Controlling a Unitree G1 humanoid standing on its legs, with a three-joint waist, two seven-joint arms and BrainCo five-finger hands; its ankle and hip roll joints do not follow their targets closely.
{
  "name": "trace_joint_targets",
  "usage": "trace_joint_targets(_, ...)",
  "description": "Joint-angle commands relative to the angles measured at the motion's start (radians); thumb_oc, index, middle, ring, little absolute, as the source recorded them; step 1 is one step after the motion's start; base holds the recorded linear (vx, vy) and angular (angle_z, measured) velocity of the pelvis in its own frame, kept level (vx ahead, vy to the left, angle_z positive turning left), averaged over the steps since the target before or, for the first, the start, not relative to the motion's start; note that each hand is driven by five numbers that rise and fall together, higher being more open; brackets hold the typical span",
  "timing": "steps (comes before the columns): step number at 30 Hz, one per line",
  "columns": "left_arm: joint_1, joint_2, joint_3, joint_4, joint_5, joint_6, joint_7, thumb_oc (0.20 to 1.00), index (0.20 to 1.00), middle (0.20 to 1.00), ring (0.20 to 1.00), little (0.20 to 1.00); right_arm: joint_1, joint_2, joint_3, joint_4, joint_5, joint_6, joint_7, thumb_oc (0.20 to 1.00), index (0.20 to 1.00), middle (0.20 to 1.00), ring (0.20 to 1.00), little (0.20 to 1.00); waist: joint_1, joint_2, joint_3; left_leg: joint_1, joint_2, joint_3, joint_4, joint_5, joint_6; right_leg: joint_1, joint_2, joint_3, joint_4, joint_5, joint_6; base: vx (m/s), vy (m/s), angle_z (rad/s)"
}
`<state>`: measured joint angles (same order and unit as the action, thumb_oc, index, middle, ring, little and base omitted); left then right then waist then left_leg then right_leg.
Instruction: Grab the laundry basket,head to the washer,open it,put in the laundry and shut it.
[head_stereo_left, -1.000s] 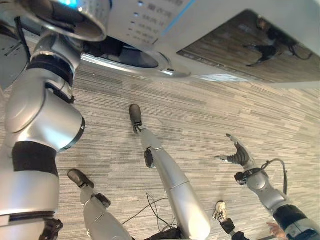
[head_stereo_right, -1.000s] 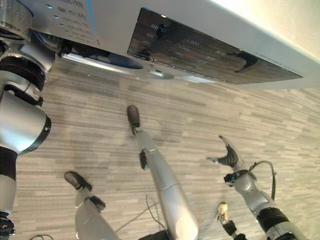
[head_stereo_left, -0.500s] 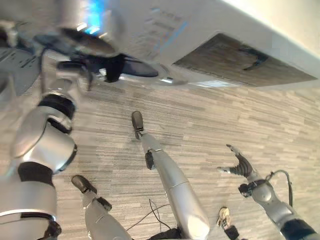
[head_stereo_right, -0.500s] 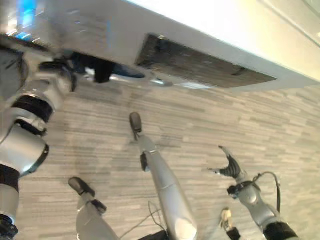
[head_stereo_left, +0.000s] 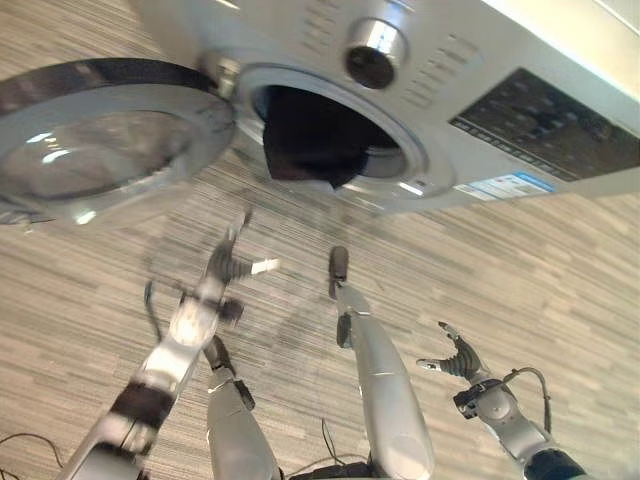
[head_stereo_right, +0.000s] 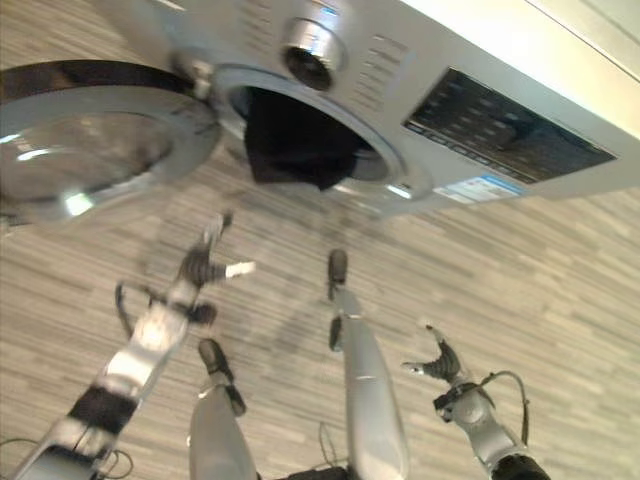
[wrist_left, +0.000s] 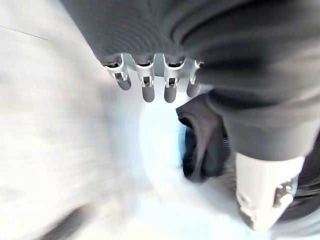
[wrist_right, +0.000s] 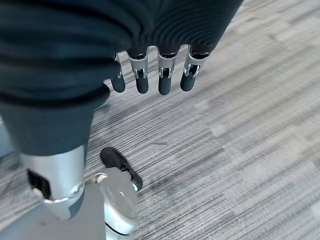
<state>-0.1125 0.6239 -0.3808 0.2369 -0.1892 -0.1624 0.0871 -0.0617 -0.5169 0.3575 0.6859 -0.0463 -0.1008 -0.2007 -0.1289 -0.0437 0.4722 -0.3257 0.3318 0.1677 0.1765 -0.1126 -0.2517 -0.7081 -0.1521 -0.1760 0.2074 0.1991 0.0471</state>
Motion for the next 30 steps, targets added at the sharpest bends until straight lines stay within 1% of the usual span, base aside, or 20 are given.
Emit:
trace_joint_targets(1, -0.044, 0.013, -0.024, -0.065, 0.013, -0.031, -0.083, 1.000, 1.000, 1.000, 1.000, 1.000, -0.002, -0.015, -0.010, 0.001, -0.007, 0.030, 0.027, 1.000, 1.000, 1.000, 1.000, 1.000, -0.033, -0.023, 0.047, 0.010, -0.019, -0.026, 0.179, -0.169, 0.135, 0.073, -0.066, 0.024, -0.054, -0.006, 0.127, 0.02, 0.229, 0.17)
trace_joint_targets(2, -0.010, 0.020, -0.033, -0.053, 0.020, -0.027, -0.107, 1.000, 1.000, 1.000, 1.000, 1.000, -0.012, -0.012, -0.010, 0.052, -0.002, 0.035, 0.046, 1.000, 1.000, 1.000, 1.000, 1.000, -0.023, -0.008, 0.042, 0.064, -0.039, -0.028, 0.172, -0.176, 0.139, 0.132, -0.086, 0.027, -0.056, -0.005, 0.134, 0.01, 0.124, 0.13)
trace_joint_targets(3, -0.009, 0.020, -0.032, -0.053, 0.020, -0.028, -0.108, 1.000, 1.000, 1.000, 1.000, 1.000, -0.014, -0.011, -0.009, 0.054, -0.002, 0.034, 0.046, 1.000, 1.000, 1.000, 1.000, 1.000, -0.024, -0.009, 0.047, 0.071, -0.040, -0.028, 0.169, -0.176, 0.140, 0.138, -0.086, 0.027, -0.058, -0.005, 0.135, 0.03, 0.203, 0.21)
trace_joint_targets(4, 0.014, 0.016, -0.038, -0.033, 0.015, -0.025, -0.128, 1.000, 1.000, 1.000, 1.000, 1.000, -0.012, -0.009, -0.014, 0.095, -0.004, 0.036, 0.059, 1.000, 1.000, 1.000, 1.000, 1.000, -0.017, 0.000, 0.030, 0.115, -0.056, -0.032, 0.165, -0.183, 0.145, 0.178, -0.103, 0.025, -0.050, -0.011, 0.137, 0.02, 0.088, 0.20)
trace_joint_targets(5, 0.015, 0.015, -0.038, -0.033, 0.014, -0.025, -0.129, 1.000, 1.000, 1.000, 1.000, 1.000, -0.012, -0.009, -0.013, 0.096, -0.004, 0.035, 0.059, 1.000, 1.000, 1.000, 1.000, 1.000, -0.017, 0.000, 0.033, 0.120, -0.057, -0.032, 0.163, -0.183, 0.146, 0.183, -0.103, 0.025, -0.051, -0.011, 0.137, 0.04, 0.117, 0.23)
trace_joint_targets(7, 0.053, 0.023, -0.028, -0.018, 0.010, -0.039, -0.140, 1.000, 1.000, 1.000, 1.000, 1.000, -0.013, -0.002, -0.031, 0.152, 0.003, 0.033, 0.066, 1.000, 1.000, 1.000, 1.000, 1.000, -0.006, 0.008, 0.005, 0.172, -0.071, -0.037, 0.157, -0.193, 0.150, 0.237, -0.115, 0.022, -0.047, -0.016, 0.145, 0.05, 0.095, 0.12)
trace_joint_targets(8, 0.068, 0.020, -0.022, -0.002, 0.014, -0.039, -0.142, 1.000, 1.000, 1.000, 1.000, 1.000, -0.011, 0.007, -0.038, 0.180, 0.002, 0.034, 0.068, 1.000, 1.000, 1.000, 1.000, 1.000, -0.003, 0.007, -0.003, 0.195, -0.081, -0.041, 0.149, -0.194, 0.156, 0.256, -0.123, 0.024, -0.045, -0.015, 0.146, 0.00, 0.107, 0.01)
trace_joint_targets(9, 0.094, 0.004, -0.003, 0.029, 0.027, -0.044, -0.136, 1.000, 1.000, 1.000, 1.000, 1.000, -0.007, 0.029, -0.059, 0.245, 0.009, 0.032, 0.069, 1.000, 1.000, 1.000, 1.000, 1.000, 0.003, -0.001, -0.031, 0.227, -0.107, -0.039, 0.131, -0.171, 0.161, 0.292, -0.145, 0.017, -0.050, -0.002, 0.137, -0.02, 0.057, 0.00)
trace_joint_targets(10, 0.094, 0.004, -0.003, 0.030, 0.027, -0.045, -0.136, 1.000, 1.000, 1.000, 1.000, 1.000, -0.007, 0.029, -0.059, 0.246, 0.009, 0.031, 0.069, 1.000, 1.000, 1.000, 1.000, 1.000, 0.003, -0.001, -0.030, 0.230, -0.107, -0.039, 0.129, -0.170, 0.161, 0.294, -0.146, 0.017, -0.051, -0.002, 0.137, -0.01, 0.060, 0.04)
trace_joint_targets(13, 0.139, -0.048, 0.042, 0.118, 0.039, -0.048, -0.115, 1.000, 1.000, 1.000, 1.000, 1.000, 0.013, 0.061, -0.095, 0.315, 0.019, 0.029, 0.074, 1.000, 1.000, 1.000, 1.000, 1.000, 0.021, 0.008, -0.084, 0.286, -0.129, -0.047, 0.083, -0.163, 0.165, 0.341, -0.160, 0.010, -0.052, -0.011, 0.146, 0.08, 0.058, 0.13)
trace_joint_targets(14, 0.156, -0.076, 0.073, 0.161, 0.022, -0.047, -0.107, 1.000, 1.000, 1.000, 1.000, 1.000, 0.024, 0.071, -0.112, 0.329, 0.027, 0.027, 0.078, 1.000, 1.000, 1.000, 1.000, 1.000, 0.027, 0.008, -0.104, 0.307, -0.137, -0.052, 0.057, -0.155, 0.165, 0.359, -0.165, 0.005, -0.058, -0.012, 0.148, 0.12, 0.058, 0.09)
trace_joint_targets(15, 0.185, -0.123, 0.118, 0.233, -0.001, -0.039, -0.097, 1.000, 1.000, 1.000, 1.000, 1.000, 0.050, 0.090, -0.144, 0.345, 0.037, 0.026, 0.086, 1.000, 1.000, 1.000, 1.000, 1.000, 0.038, 0.011, -0.143, 0.341, -0.146, -0.056, 0.011, -0.143, 0.166, 0.386, -0.173, -0.006, -0.068, -0.015, 0.153, 0.09, 0.034, 0.05)
trace_joint_targets(16, 0.185, -0.124, 0.118, 0.234, -0.001, -0.040, -0.097, 1.000, 1.000, 1.000, 1.000, 1.000, 0.050, 0.089, -0.144, 0.345, 0.037, 0.026, 0.086, 1.000, 1.000, 1.000, 1.000, 1.000, 0.038, 0.011, -0.142, 0.343, -0.146, -0.056, 0.008, -0.141, 0.166, 0.387, -0.173, -0.006, -0.069, -0.014, 0.153, 0.09, 0.022, 0.02)
trace_joint_targets(18, 0.217, -0.173, 0.176, 0.293, -0.049, -0.036, -0.092, 1.000, 1.000, 1.000, 1.000, 1.000, 0.072, 0.113, -0.173, 0.371, 0.045, 0.027, 0.091, 1.000, 1.000, 1.000, 1.000, 1.000, 0.047, 0.008, -0.184, 0.371, -0.157, -0.065, -0.040, -0.123, 0.169, 0.409, -0.183, -0.018, -0.080, -0.012, 0.158, 0.09, 0.005, 0.04)
trace_joint_targets(20, 0.239, -0.209, 0.216, 0.349, -0.086, -0.027, -0.090, 1.000, 1.000, 1.000, 1.000, 1.000, 0.095, 0.125, -0.198, 0.377, 0.051, 0.031, 0.097, 1.000, 1.000, 1.000, 1.000, 1.000, 0.054, 0.011, -0.217, 0.403, -0.151, -0.067, -0.074, -0.117, 0.170, 0.430, -0.184, -0.025, -0.076, -0.023, 0.162, 0.15, -0.016, 0.08)
trace_joint_targets(21, 0.246, -0.245, 0.258, 0.389, -0.145, -0.027, -0.083, 1.000, 1.000, 1.000, 1.000, 1.000, 0.104, 0.138, -0.245, 0.390, 0.091, 0.028, 0.087, 1.000, 1.000, 1.000, 1.000, 1.000, 0.058, 0.007, -0.245, 0.427, -0.145, -0.073, -0.106, -0.103, 0.170, 0.444, -0.183, -0.026, -0.069, -0.037, 0.164, 0.12, -0.036, 0.10)
trace_joint_targets(23, 0.245, -0.259, 0.278, 0.411, -0.165, -0.029, -0.076, 1.000, 1.000, 1.000, 1.000, 1.000, 0.103, 0.143, -0.268, 0.396, 0.116, 0.026, 0.081, 1.000, 1.000, 1.000, 1.000, 1.000, 0.058, 0.004, -0.257, 0.432, -0.143, -0.078, -0.122, -0.090, 0.169, 0.447, -0.184, -0.027, -0.064, -0.043, 0.163, 0.08, -0.049, 0.16)
trace_joint_targets(24, 0.238, -0.273, 0.298, 0.430, -0.182, -0.036, -0.065, 1.000, 1.000, 1.000, 1.000, 1.000, 0.108, 0.151, -0.293, 0.402, 0.143, 0.022, 0.073, 1.000, 1.000, 1.000, 1.000, 1.000, 0.060, 0.005, -0.268, 0.444, -0.132, -0.081, -0.133, -0.086, 0.165, 0.453, -0.179, -0.027, -0.051, -0.058, 0.162, 0.13, -0.121, 0.17)
trace_joint_targets(25, 0.221, -0.288, 0.320, 0.465, -0.187, -0.046, -0.038, 1.000, 1.000, 1.000, 1.000, 1.000, 0.114, 0.162, -0.321, 0.407, 0.177, 0.019, 0.057, 1.000, 1.000, 1.000, 1.000, 1.000, 0.058, -0.001, -0.293, 0.459, -0.119, -0.087, -0.158, -0.067, 0.157, 0.463, -0.170, -0.031, -0.037, -0.081, 0.157, 0.13, -0.131, 0.14)
trace_joint_targets(30, 0.199, -0.293, 0.325, 0.481, -0.162, -0.065, 0.002, 1.000, 1.000, 1.000, 1.000, 1.000, 0.117, 0.175, -0.312, 0.454, 0.208, 0.017, 0.056, 1.000, 1.000, 1.000, 1.000, 1.000, 0.062, -0.001, -0.315, 0.459, -0.076, -0.090, -0.142, -0.049, 0.141, 0.477, -0.129, -0.036, -0.018, -0.129, 0.133, 0.08, -0.133, 0.12)
